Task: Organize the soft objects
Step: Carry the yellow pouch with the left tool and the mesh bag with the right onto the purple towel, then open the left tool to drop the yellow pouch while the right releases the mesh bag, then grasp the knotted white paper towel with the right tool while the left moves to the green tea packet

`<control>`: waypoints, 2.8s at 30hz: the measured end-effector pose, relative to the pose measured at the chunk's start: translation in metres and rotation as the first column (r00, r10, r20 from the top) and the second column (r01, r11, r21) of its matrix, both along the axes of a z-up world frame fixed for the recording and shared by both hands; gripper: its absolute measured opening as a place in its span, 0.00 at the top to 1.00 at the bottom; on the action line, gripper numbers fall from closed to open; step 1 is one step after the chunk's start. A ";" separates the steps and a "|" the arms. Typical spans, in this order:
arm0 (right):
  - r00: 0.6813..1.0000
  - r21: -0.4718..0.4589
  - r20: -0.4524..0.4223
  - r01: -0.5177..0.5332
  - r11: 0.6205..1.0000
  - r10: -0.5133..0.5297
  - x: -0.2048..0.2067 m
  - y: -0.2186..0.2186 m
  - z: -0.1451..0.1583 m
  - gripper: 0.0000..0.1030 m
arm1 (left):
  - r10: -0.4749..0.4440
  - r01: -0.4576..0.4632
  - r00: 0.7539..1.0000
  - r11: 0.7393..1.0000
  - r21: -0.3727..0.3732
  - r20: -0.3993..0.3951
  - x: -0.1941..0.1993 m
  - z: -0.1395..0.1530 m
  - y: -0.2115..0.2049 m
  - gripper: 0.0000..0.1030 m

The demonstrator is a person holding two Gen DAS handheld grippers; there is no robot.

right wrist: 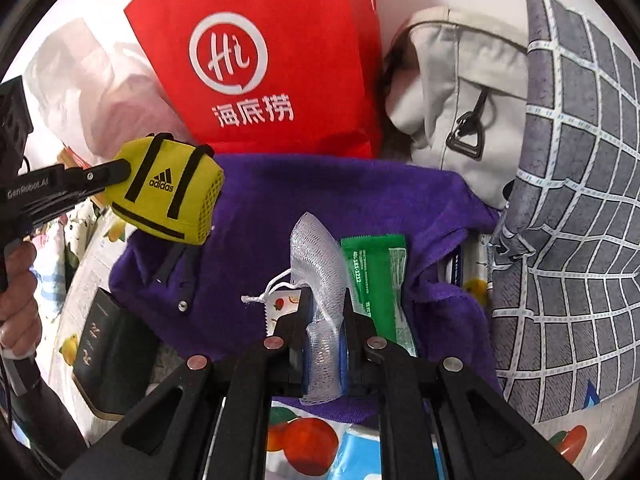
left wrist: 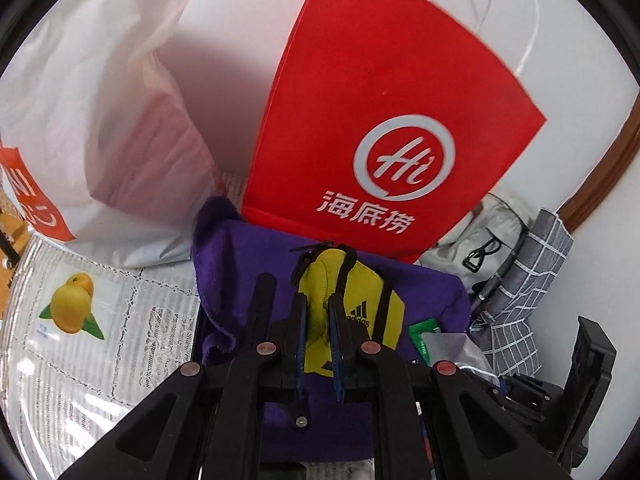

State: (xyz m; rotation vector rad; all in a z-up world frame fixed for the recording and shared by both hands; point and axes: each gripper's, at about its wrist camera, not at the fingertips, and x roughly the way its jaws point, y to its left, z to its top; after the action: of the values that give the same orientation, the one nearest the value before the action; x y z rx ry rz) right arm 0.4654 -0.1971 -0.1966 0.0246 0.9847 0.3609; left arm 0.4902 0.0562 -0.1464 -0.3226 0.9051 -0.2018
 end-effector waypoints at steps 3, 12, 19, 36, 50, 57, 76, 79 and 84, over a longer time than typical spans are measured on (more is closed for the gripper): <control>1.000 -0.001 -0.006 0.005 1.000 -0.005 0.002 -0.002 -0.003 0.90 | 0.001 -0.001 0.999 1.000 -0.003 -0.032 0.007 -0.012 0.001 0.90; 1.000 -0.039 -0.003 0.028 0.999 -0.028 0.006 0.003 -0.014 0.90 | -0.017 0.014 0.997 0.999 -0.047 -0.075 0.018 -0.033 -0.001 0.90; 1.000 -0.085 -0.005 0.023 0.996 -0.023 0.008 0.015 -0.025 0.87 | -0.018 0.019 0.993 1.000 0.005 -0.119 0.025 -0.046 -0.008 0.90; 1.000 -0.068 0.021 0.017 0.998 -0.015 0.005 0.026 -0.016 0.43 | -0.031 0.039 0.995 0.996 0.083 -0.100 0.018 -0.031 -0.018 0.66; 0.985 -0.064 0.173 0.018 0.998 -0.006 -0.060 0.026 0.038 0.28 | -0.042 0.042 0.999 0.997 0.072 0.004 -0.010 0.016 -0.012 0.48; 0.993 -0.081 0.113 0.042 0.996 -0.033 -0.127 0.011 0.023 0.28 | -0.039 0.036 0.997 0.998 0.041 0.064 -0.033 0.043 -0.004 0.46; 0.996 0.050 -0.015 0.094 0.994 -0.093 -0.259 -0.019 -0.035 0.46 | -0.110 0.093 0.987 0.986 0.141 0.116 -0.150 0.060 -0.014 0.33; 0.998 0.056 -0.032 0.064 0.996 -0.062 -0.259 -0.010 -0.053 0.46 | -0.111 0.096 0.990 0.983 0.157 0.090 -0.176 0.044 -0.008 0.33; 0.997 0.027 0.024 0.067 0.997 -0.068 -0.256 0.002 -0.068 0.46 | -0.101 0.097 0.994 0.990 0.102 0.042 -0.207 0.016 0.009 0.33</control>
State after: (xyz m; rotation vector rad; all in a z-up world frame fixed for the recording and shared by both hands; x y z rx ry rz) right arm 0.2090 -0.1956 -0.2649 0.0766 0.9524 0.3112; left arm 0.2827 0.0653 -0.1302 -0.1798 0.8821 -0.2540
